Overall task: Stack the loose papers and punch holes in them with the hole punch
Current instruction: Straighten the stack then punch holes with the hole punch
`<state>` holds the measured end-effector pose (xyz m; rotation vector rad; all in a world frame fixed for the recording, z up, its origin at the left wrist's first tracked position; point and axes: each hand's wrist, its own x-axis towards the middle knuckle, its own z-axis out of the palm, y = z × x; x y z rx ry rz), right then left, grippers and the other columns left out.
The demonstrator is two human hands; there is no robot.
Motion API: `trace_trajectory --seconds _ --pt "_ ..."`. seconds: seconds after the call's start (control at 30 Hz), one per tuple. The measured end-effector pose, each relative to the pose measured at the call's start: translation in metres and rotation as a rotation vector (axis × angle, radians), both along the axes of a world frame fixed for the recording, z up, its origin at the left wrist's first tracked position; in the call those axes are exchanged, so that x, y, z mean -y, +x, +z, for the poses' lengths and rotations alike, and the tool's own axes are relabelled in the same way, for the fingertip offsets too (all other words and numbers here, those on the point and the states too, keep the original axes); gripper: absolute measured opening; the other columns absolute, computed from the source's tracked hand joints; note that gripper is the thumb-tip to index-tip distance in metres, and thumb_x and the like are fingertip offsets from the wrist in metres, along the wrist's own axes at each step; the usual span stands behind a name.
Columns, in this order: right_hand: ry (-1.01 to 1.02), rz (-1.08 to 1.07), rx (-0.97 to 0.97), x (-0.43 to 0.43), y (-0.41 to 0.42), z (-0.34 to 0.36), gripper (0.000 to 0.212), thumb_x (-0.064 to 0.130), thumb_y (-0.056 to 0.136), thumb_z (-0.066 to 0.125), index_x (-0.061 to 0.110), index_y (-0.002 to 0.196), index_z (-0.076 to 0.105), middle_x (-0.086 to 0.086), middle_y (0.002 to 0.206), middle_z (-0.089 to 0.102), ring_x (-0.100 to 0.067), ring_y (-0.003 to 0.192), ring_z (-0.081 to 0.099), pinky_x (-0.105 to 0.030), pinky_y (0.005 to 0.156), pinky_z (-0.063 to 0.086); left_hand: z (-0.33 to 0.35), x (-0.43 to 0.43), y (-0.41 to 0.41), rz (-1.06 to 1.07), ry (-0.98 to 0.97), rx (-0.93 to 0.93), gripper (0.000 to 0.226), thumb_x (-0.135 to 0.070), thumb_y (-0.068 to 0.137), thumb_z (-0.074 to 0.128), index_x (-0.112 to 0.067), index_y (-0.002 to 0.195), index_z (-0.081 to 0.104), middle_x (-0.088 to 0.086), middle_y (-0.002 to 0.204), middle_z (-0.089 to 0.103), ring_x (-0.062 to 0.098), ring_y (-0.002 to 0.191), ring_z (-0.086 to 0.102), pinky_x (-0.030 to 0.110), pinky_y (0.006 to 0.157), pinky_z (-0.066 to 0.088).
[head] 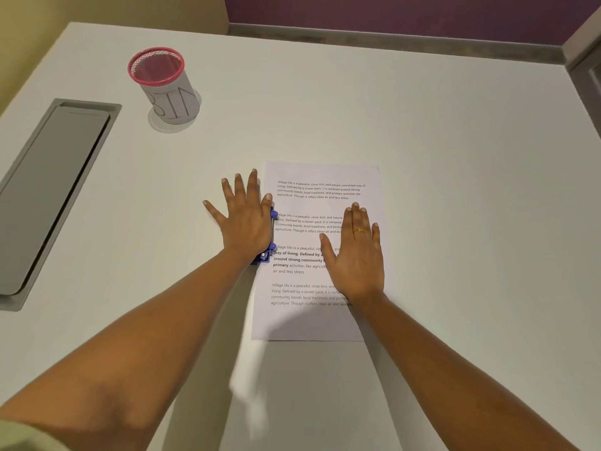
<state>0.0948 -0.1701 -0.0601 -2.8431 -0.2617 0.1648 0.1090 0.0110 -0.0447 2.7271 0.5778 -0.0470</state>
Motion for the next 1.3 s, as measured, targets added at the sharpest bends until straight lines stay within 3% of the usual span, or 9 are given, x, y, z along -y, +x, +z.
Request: trace_trajectory --seconds 0.37,0.5,0.67,0.73,0.8,0.9,1.07,1.2,1.3 --pt "0.011 -0.003 0.022 0.000 0.000 -0.002 0.069 0.049 0.094 0.022 0.006 0.147 0.011 -0.008 0.158 0.010 -0.020 0.147 0.006 -0.036 0.119 0.001 0.014 0.007 0.001 -0.066 0.122 -0.018 0.052 -0.032 0.100 0.019 -0.018 0.149 0.009 0.004 0.158 0.009 0.024 0.147 -0.002 0.062 0.110 -0.004" --pt "0.025 -0.004 0.033 0.001 -0.001 -0.003 0.069 0.049 0.094 0.024 0.006 0.147 0.013 -0.009 0.158 0.013 -0.020 0.147 0.008 -0.037 0.120 0.003 0.013 0.006 0.001 -0.042 0.016 -0.012 0.051 -0.035 0.099 0.025 -0.015 0.146 0.022 0.005 0.157 0.015 0.022 0.147 0.003 0.060 0.112 -0.003" --pt "0.026 -0.002 0.026 0.002 -0.001 -0.003 0.068 0.047 0.095 0.028 0.006 0.147 0.012 -0.008 0.158 0.011 -0.020 0.147 0.007 -0.037 0.119 0.002 0.020 -0.002 -0.010 0.044 -0.125 0.047 0.045 -0.037 0.095 0.038 -0.015 0.135 0.041 0.004 0.148 0.035 0.019 0.140 0.028 0.056 0.112 -0.006" --pt "0.030 -0.005 0.026 0.001 -0.001 -0.003 0.069 0.047 0.095 0.026 0.006 0.147 0.013 -0.009 0.158 0.012 -0.020 0.147 0.007 -0.037 0.119 0.002 0.023 -0.008 -0.018 0.088 -0.197 0.088 0.043 -0.036 0.093 0.044 -0.014 0.130 0.045 0.003 0.141 0.043 0.021 0.133 0.039 0.053 0.114 0.001" --pt "0.031 -0.005 0.025 0.001 -0.001 -0.003 0.071 0.049 0.092 0.023 0.005 0.147 0.013 -0.009 0.158 0.012 -0.021 0.147 0.008 -0.037 0.119 0.002 0.027 -0.014 -0.027 0.118 -0.280 0.109 0.043 -0.035 0.092 0.049 -0.011 0.127 0.048 0.005 0.136 0.049 0.023 0.125 0.048 0.045 0.112 0.019" --pt "0.031 0.000 0.018 0.001 0.000 -0.002 0.074 0.050 0.089 0.020 0.005 0.147 0.012 -0.010 0.158 0.012 -0.021 0.147 0.008 -0.037 0.119 0.001 0.031 -0.022 -0.037 0.180 -0.424 0.134 0.039 -0.033 0.088 0.057 -0.006 0.117 0.057 0.011 0.123 0.058 0.025 0.109 0.057 0.036 0.093 0.041" --pt "0.105 -0.012 -0.022 0.003 0.002 0.006 0.068 0.047 0.095 0.028 0.005 0.147 0.013 -0.010 0.157 0.012 -0.020 0.146 0.008 -0.036 0.119 0.003 0.040 -0.024 -0.041 0.249 -0.584 0.105 0.027 -0.030 0.083 0.065 -0.003 0.087 0.067 0.012 0.083 0.066 0.030 0.080 0.063 0.035 0.074 0.049" --pt "0.221 -0.103 -0.009 0.011 0.007 0.024 0.062 0.039 0.098 0.031 0.005 0.147 0.016 -0.010 0.157 0.014 -0.020 0.146 0.009 -0.036 0.119 0.005 0.046 -0.022 -0.042 0.306 -0.646 0.066 0.022 -0.024 0.078 0.071 -0.004 0.087 0.066 0.012 0.077 0.064 0.021 0.060 0.061 0.033 0.070 0.053" --pt "0.298 -0.266 -0.020 0.022 0.005 0.031 0.059 0.034 0.097 0.037 0.003 0.145 0.022 -0.012 0.155 0.021 -0.023 0.144 0.015 -0.039 0.118 0.018 0.047 -0.023 -0.043 0.340 -0.725 0.026 0.017 -0.017 0.076 0.074 -0.006 0.083 0.062 0.010 0.070 0.063 0.008 0.039 0.060 0.026 0.061 0.057"
